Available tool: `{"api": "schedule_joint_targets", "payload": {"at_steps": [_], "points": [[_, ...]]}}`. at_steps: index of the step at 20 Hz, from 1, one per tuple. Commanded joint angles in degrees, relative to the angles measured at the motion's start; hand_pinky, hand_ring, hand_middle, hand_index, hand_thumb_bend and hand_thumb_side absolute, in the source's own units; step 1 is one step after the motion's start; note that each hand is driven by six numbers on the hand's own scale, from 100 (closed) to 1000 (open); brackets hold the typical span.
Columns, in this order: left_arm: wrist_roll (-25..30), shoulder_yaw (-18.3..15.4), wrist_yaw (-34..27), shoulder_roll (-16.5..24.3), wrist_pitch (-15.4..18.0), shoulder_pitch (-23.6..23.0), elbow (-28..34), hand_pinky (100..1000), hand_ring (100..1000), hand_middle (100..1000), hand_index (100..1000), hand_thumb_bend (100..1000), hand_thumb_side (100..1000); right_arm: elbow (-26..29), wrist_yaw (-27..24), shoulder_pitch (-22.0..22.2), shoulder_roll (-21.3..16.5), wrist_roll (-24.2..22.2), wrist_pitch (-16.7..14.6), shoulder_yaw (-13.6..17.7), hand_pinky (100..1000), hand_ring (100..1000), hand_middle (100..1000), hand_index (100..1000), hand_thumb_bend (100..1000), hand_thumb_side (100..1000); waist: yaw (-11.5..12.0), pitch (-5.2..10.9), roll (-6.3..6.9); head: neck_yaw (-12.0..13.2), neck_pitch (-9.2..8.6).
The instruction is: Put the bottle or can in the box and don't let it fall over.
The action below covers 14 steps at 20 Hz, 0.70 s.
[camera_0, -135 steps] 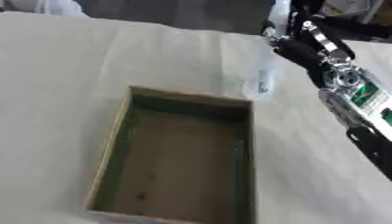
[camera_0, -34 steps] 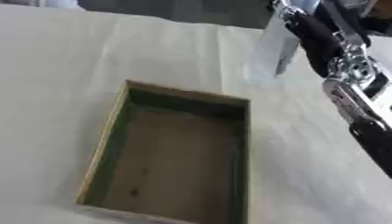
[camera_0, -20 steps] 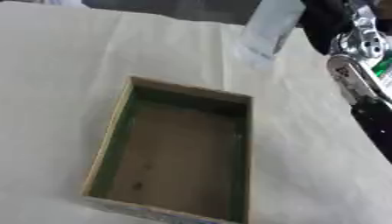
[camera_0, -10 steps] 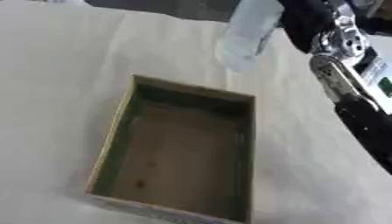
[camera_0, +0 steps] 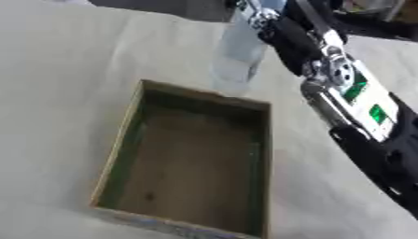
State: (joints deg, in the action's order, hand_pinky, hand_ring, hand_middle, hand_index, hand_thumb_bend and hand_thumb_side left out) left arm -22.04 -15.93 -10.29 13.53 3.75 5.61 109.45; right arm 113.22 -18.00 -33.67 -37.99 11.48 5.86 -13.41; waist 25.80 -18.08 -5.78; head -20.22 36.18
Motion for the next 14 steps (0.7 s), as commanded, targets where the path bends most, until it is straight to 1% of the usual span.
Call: {"api": "schedule_joint_targets", "payload": {"at_steps": [1, 4, 10, 11, 12, 14], "points": [[-0.37, -0.84, 0.37, 1.22, -0.01, -0.02, 0.32, 1000, 756, 820, 715, 612, 462, 1.37, 2.59, -0.42, 0.23, -0.51, -1.32, -0.77, 1000, 1000, 1000, 380, 100, 470, -0.37, 1.67, 0.52, 0.2, 0.51], [-0.54, -1.01, 0.29, 1.28, 0.01, -0.08, -0.12, 1000, 756, 820, 714, 610, 463, 1.37, 4.01, -0.07, 1.22, -0.91, -2.35, -2.02, 1000, 1000, 1000, 389, 100, 470, -0.75, 1.86, 0.59, 0.21, 0.71], [-1.1, -1.71, 0.17, 1.55, 0.26, -0.44, -1.0, 1000, 755, 819, 714, 610, 463, 1.37, 5.85, 0.85, 2.71, -1.8, -2.8, -4.98, 1000, 1000, 1000, 412, 100, 470, -0.85, 2.17, 0.68, 0.29, 0.91], [-1.24, -1.88, 0.14, 1.61, 0.34, -0.56, -1.14, 1000, 755, 820, 714, 609, 463, 1.37, 6.09, 1.04, 2.93, -1.98, -2.69, -5.58, 1000, 1000, 1000, 418, 100, 399, -0.75, 2.2, 0.69, 0.24, 0.92], [-1.39, -2.04, 0.17, 1.64, 0.39, -0.67, -1.28, 1000, 754, 818, 714, 609, 463, 1.37, 6.27, 1.23, 3.16, -2.05, -2.55, -6.1, 1000, 1000, 1000, 422, 100, 470, -0.64, 2.25, 0.7, 0.24, 0.97], [-1.67, -2.32, -0.13, 1.67, 0.63, -0.97, -1.51, 1000, 754, 817, 714, 609, 463, 1.37, 6.35, 1.75, 3.67, -1.62, -2.41, -7.0, 1000, 1000, 1000, 429, 100, 470, -0.44, 2.36, 0.71, 0.35, 1.01]]}}
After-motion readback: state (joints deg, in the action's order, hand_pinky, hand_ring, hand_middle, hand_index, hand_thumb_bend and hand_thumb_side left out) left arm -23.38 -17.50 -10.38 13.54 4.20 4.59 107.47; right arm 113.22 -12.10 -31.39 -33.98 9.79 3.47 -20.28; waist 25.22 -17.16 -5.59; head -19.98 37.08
